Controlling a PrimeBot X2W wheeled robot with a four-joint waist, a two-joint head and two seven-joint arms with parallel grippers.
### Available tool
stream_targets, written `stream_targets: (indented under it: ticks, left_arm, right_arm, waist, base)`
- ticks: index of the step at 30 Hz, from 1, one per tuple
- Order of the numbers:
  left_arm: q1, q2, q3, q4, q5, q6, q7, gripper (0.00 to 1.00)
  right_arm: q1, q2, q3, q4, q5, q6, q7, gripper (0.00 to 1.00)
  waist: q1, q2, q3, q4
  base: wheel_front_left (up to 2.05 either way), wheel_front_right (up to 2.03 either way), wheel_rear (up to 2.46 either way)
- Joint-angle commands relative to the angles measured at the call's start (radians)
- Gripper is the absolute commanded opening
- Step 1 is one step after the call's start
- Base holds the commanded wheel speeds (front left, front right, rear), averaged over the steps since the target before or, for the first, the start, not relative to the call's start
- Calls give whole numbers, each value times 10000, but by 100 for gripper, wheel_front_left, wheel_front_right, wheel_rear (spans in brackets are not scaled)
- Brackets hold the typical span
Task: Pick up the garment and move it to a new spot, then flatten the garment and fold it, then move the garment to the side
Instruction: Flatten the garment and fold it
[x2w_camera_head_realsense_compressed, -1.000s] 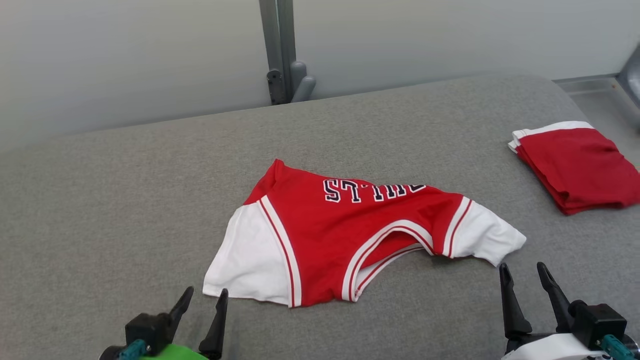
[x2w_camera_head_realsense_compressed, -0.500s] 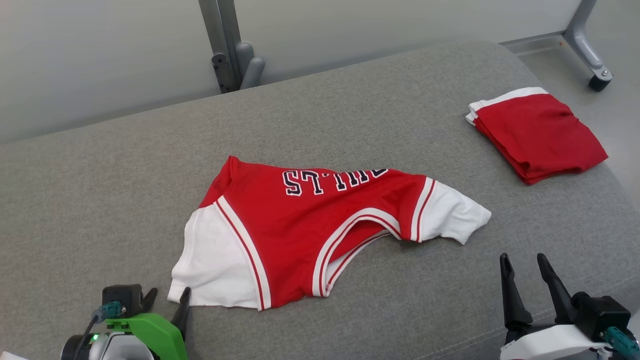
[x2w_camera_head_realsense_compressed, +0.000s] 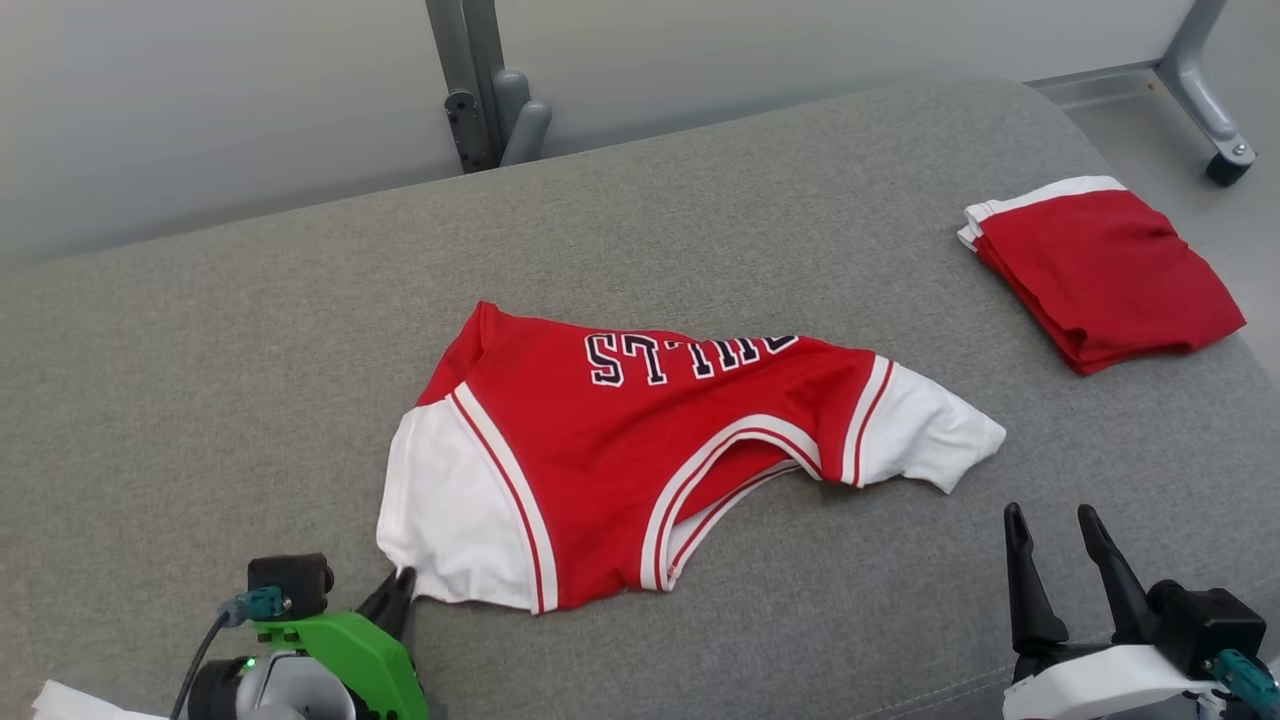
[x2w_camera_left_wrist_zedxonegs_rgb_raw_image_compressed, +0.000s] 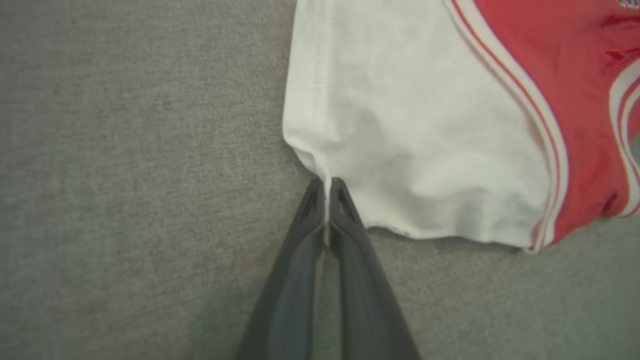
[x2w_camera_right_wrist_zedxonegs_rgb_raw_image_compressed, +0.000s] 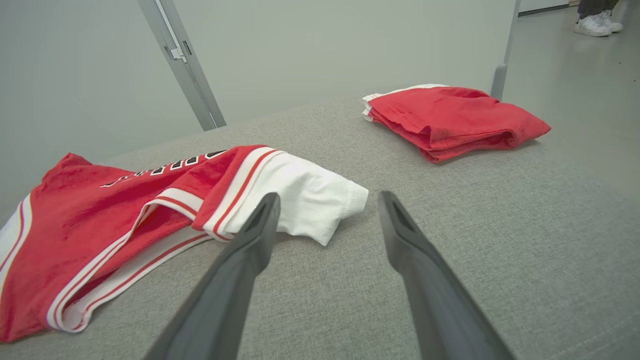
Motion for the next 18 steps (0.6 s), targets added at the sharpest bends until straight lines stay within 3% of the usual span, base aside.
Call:
stream_targets:
  ticks: [1,5,9,14,18]
  left_arm:
    - [249,-74,-108,-263,-540,-28,200,0]
    - [259,-480,118,-1923,-2993,-28,940,0]
    - [-187,-402,112,-3784,-4627,-28,1786,0]
    - [-905,-739,533,-5105,-5958,20,2381,0]
    - [-1989,-887,973,-5551,-6314,594,2618,0]
  right_arm:
    - [-40,-22,-11,9,57,-15,0,100]
    - [-7,-22,-58,-21,76,-15,0,100]
    - [-101,-24,-43,-15,118,-15,1,100]
    - [-235,-24,39,33,197,-15,1,100]
    - [-328,-24,158,102,307,-15,0,100]
  waist:
    - [0,-1,-19,95]
    - [0,-1,22,274]
    - [0,-1,103,416]
    - [0,-1,137,443]
    - [0,-1,140,354]
  base:
    - [0,0,0]
    - [0,0,0]
    - [0,0,0]
    - [0,0,0]
    - [0,0,0]
